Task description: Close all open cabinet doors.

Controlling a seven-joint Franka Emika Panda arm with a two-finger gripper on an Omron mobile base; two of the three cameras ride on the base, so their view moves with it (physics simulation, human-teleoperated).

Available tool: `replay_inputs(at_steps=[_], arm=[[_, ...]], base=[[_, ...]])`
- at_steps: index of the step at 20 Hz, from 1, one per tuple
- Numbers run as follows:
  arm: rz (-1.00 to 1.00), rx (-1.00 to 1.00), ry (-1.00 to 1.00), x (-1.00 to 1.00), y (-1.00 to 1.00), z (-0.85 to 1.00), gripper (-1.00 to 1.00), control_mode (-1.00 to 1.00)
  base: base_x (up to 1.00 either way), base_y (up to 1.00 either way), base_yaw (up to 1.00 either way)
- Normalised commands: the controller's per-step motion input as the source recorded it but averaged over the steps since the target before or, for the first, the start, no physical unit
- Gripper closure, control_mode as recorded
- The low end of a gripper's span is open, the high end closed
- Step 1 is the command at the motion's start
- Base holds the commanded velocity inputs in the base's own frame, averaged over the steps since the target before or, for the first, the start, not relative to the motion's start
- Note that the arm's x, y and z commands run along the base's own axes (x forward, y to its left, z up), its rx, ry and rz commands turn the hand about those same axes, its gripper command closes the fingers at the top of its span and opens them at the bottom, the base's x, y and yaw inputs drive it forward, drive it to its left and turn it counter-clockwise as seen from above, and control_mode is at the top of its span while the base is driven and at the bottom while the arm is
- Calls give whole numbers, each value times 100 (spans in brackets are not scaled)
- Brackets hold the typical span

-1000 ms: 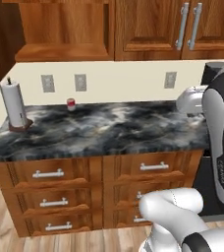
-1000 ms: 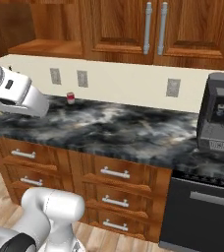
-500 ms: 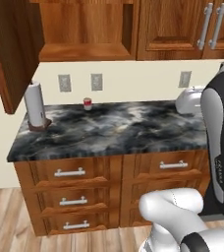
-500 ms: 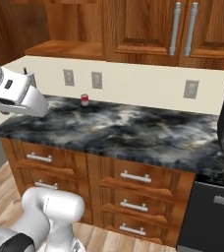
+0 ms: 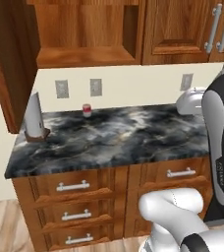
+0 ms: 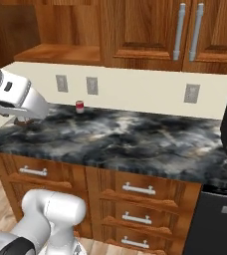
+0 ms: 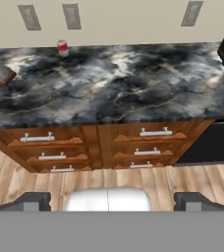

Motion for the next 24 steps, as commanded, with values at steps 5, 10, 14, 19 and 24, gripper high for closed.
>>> replay_inputs(at_steps=[5, 10, 14, 19, 24], arm=[[0, 0, 0, 0, 0, 0, -100, 100], [0, 0, 0, 0, 0, 0, -100, 100], [0, 0, 0, 0, 0, 0, -100, 100], [0, 0, 0, 0, 0, 0, -100, 100], [0, 0, 0, 0, 0, 0, -100, 100]], base=[[65, 9, -11], [40, 31, -2], [0, 62, 0], [-5, 38, 1], [-1, 26, 0]])
